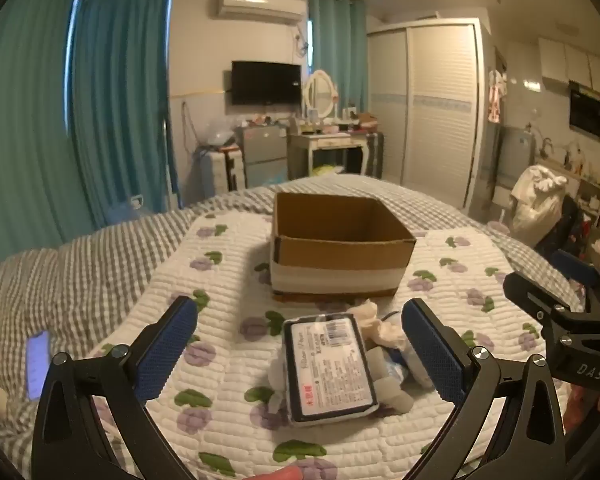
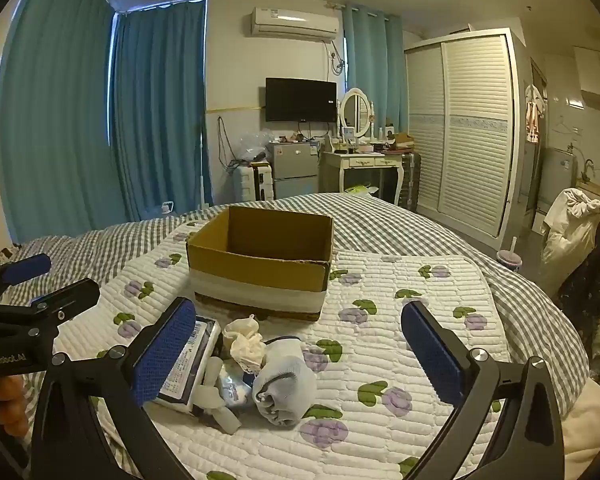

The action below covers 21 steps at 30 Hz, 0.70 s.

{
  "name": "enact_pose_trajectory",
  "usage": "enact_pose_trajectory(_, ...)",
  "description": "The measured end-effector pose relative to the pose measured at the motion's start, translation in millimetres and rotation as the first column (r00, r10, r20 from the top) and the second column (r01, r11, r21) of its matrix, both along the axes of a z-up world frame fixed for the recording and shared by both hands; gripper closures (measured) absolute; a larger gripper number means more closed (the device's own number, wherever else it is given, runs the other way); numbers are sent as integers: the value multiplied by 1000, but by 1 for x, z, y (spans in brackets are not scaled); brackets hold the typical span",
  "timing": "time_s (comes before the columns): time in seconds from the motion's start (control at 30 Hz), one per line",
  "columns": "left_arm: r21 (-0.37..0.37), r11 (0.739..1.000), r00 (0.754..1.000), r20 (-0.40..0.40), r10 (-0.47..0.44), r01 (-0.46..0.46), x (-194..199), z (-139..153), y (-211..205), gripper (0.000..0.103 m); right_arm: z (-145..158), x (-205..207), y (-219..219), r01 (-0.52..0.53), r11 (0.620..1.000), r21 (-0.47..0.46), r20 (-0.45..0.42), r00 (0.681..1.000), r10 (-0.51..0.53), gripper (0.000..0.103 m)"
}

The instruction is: Organize soft objects

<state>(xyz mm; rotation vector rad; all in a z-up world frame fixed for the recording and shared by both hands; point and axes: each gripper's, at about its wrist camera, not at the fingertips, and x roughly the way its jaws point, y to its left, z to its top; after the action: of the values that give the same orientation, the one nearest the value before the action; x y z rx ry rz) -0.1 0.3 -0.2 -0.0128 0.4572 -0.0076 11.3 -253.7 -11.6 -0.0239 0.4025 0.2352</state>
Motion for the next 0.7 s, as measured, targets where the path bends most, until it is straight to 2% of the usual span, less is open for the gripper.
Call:
enact_pose_trajectory(0.13,20,1000,1000,-21,2,-2,2,0,-2,0,0,0,0,1,1000,0,3,1000,-1,0)
enact_pose_trajectory(0.7,35,999,1000,-7,-10,10,3,-2,-5,0,-2,2,-1,2,1000,1,-12,1000,-2,0)
